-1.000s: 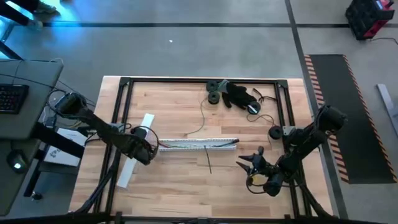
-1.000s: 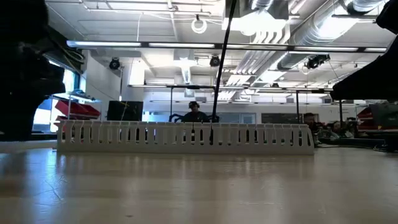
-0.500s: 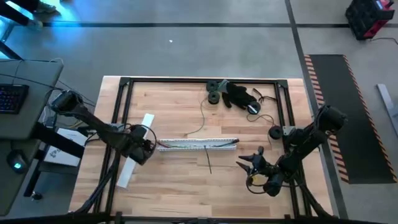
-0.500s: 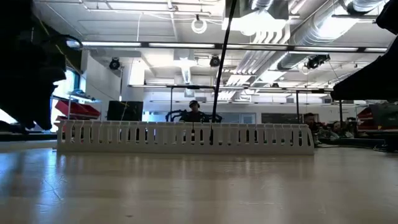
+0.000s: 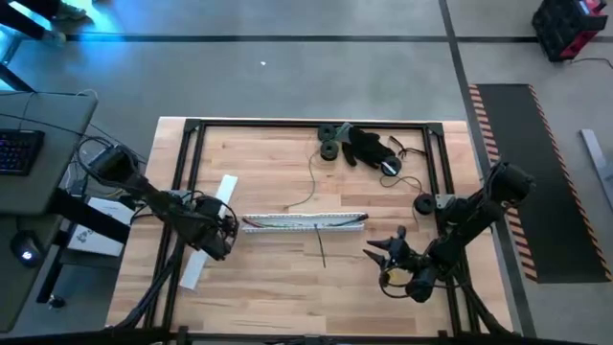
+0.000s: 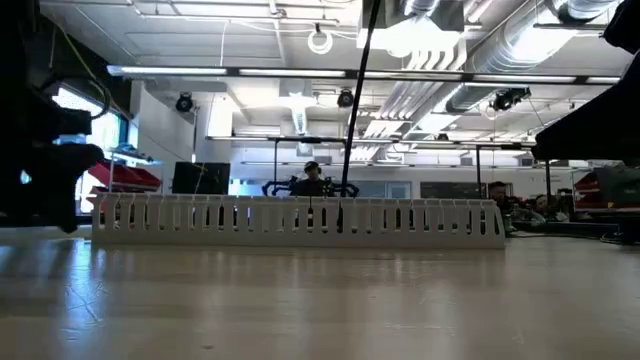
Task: Ziptie cables
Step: Close the white cable duct
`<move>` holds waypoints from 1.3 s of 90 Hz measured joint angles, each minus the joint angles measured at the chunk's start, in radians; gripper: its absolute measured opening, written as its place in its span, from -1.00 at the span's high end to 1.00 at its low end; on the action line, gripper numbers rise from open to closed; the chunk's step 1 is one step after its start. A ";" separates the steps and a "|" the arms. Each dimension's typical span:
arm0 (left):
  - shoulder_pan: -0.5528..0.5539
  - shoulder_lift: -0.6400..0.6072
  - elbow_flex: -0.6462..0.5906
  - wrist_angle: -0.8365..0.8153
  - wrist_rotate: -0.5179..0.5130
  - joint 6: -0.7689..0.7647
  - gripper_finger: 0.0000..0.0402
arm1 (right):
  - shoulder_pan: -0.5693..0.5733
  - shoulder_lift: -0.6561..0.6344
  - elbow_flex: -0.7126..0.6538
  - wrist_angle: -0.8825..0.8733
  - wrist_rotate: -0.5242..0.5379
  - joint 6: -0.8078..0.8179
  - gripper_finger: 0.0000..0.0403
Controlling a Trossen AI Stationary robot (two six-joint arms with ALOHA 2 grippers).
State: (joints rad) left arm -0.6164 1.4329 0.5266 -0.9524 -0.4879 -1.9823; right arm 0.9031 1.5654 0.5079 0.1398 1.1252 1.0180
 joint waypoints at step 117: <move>-0.153 0.506 0.474 -0.098 -0.035 -0.265 -0.38 | 0.000 0.000 0.000 0.000 0.002 -0.031 0.42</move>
State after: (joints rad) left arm -0.7695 1.9387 1.0006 -1.0507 -0.5228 -2.2471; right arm 0.9028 1.5654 0.5079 0.1394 1.1267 0.9867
